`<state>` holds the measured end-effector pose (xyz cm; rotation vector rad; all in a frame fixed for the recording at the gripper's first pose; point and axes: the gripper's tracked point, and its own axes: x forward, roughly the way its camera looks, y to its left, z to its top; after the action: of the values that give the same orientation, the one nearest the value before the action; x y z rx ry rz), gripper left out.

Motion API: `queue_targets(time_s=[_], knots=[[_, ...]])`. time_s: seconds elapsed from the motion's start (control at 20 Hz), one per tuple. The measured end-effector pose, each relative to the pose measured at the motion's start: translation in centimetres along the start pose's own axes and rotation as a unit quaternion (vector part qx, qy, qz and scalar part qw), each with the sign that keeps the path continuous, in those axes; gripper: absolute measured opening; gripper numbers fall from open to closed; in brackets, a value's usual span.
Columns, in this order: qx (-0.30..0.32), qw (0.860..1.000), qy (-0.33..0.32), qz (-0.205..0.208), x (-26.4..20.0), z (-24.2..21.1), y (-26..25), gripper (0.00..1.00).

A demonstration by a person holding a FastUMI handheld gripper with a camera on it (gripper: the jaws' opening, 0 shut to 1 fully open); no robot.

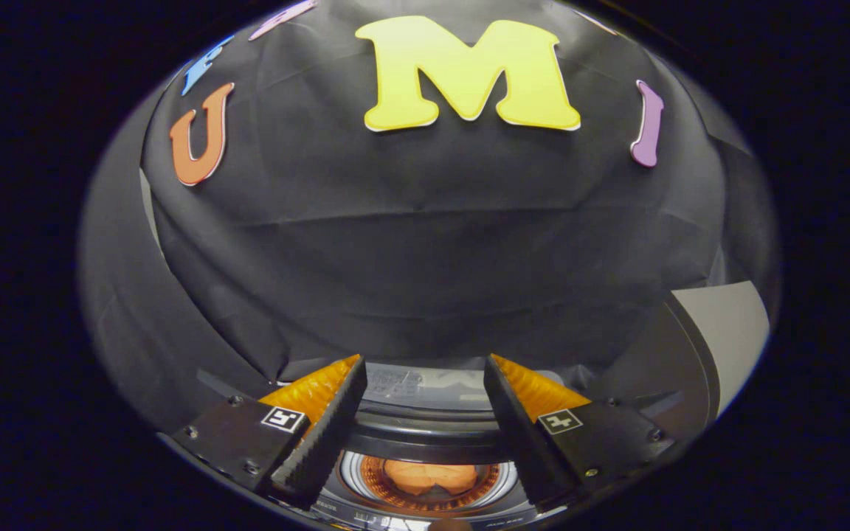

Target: Put the clothes into the washing machine and then close the washing machine lid.

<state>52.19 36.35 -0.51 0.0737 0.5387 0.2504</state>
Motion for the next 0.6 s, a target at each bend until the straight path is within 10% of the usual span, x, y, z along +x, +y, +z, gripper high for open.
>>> queue_targets(time_s=[0.6], knots=[[-0.019,0.999,0.05,-0.002,-1.8,-9.1,-0.7,0.99]])
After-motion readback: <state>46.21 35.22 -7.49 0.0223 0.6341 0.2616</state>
